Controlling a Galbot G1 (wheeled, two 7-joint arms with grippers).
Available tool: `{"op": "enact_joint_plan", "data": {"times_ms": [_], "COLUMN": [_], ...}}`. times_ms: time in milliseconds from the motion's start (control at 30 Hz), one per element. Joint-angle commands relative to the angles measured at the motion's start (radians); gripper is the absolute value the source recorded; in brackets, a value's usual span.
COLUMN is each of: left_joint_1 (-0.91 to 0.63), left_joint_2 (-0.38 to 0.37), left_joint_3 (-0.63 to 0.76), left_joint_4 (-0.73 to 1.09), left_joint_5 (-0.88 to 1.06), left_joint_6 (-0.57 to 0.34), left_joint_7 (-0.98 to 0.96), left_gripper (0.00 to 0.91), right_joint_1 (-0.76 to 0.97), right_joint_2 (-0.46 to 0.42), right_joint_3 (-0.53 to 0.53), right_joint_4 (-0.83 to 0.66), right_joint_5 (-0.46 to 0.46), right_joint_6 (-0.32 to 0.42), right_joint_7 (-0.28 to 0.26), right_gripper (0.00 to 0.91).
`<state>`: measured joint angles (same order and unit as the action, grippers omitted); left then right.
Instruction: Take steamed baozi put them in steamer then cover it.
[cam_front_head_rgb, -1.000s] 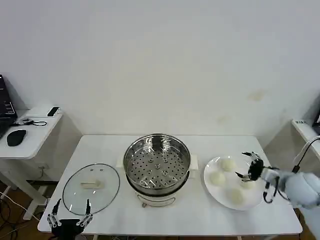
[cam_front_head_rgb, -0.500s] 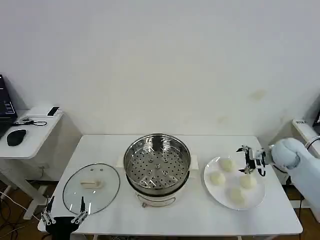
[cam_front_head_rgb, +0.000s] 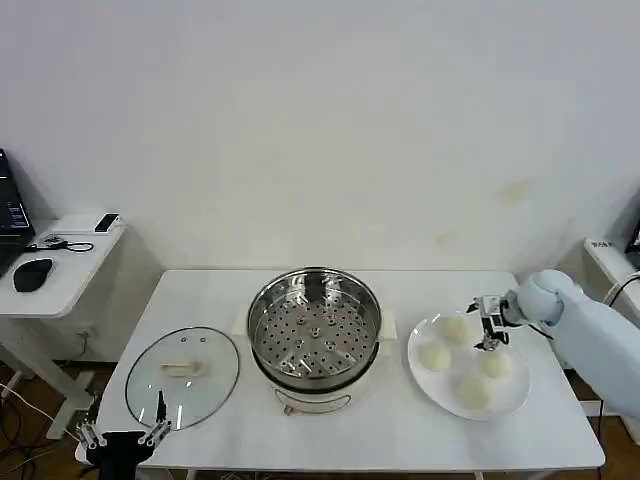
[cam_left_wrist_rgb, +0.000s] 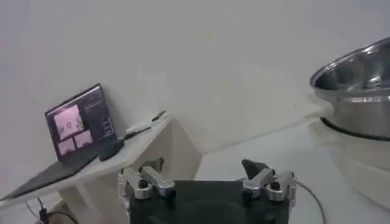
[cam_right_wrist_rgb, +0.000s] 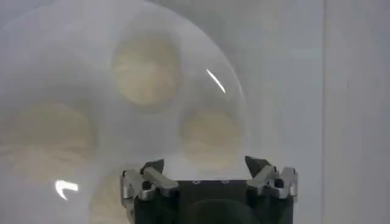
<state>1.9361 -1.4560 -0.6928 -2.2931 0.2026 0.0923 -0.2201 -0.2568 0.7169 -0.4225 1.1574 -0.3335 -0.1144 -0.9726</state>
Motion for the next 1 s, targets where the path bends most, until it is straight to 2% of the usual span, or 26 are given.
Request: {"op": "enact_joint_plan", "data": {"times_ms": [33, 133, 233, 467, 667, 867, 1000], "left_joint_1": [0.001, 0.003, 0.005, 0.005, 0.008, 0.017, 0.018], "left_joint_2": [0.0, -0.001, -0.001, -0.005, -0.005, -0.006, -0.007], "left_joint_3": [-0.001, 0.0, -0.001, 0.006, 0.002, 0.006, 0.008], "left_joint_4": [0.0, -0.002, -0.002, 0.004, -0.005, -0.011, -0.012], "left_joint_5": [0.002, 0.003, 0.004, 0.009, 0.012, 0.013, 0.013], "left_joint_6": [-0.001, -0.002, -0.004, -0.01, -0.013, -0.012, -0.013], "left_joint_7": [-0.001, 0.0, -0.001, -0.005, -0.007, -0.006, -0.007], "left_gripper": [0.907, 0.907, 0.907, 0.907, 0.907, 0.907, 0.907], "right_joint_1": [0.052, 0.05, 0.047, 0.052, 0.055, 0.056, 0.064], "right_joint_2": [0.064, 0.075, 0.078, 0.094, 0.105, 0.096, 0.08], "right_joint_3": [-0.06, -0.062, -0.068, -0.068, -0.077, -0.081, -0.085], "right_joint_4": [-0.08, -0.089, -0.089, -0.11, -0.12, -0.112, -0.092], "right_joint_5": [-0.009, -0.014, -0.013, -0.019, -0.017, -0.016, -0.006], "right_joint_6": [-0.002, -0.007, -0.013, -0.025, -0.034, -0.038, -0.032], "right_joint_7": [0.011, 0.011, 0.011, 0.016, 0.019, 0.006, -0.004], "right_gripper": [0.907, 0.887, 0.796, 0.695, 0.645, 0.554, 0.554]}}
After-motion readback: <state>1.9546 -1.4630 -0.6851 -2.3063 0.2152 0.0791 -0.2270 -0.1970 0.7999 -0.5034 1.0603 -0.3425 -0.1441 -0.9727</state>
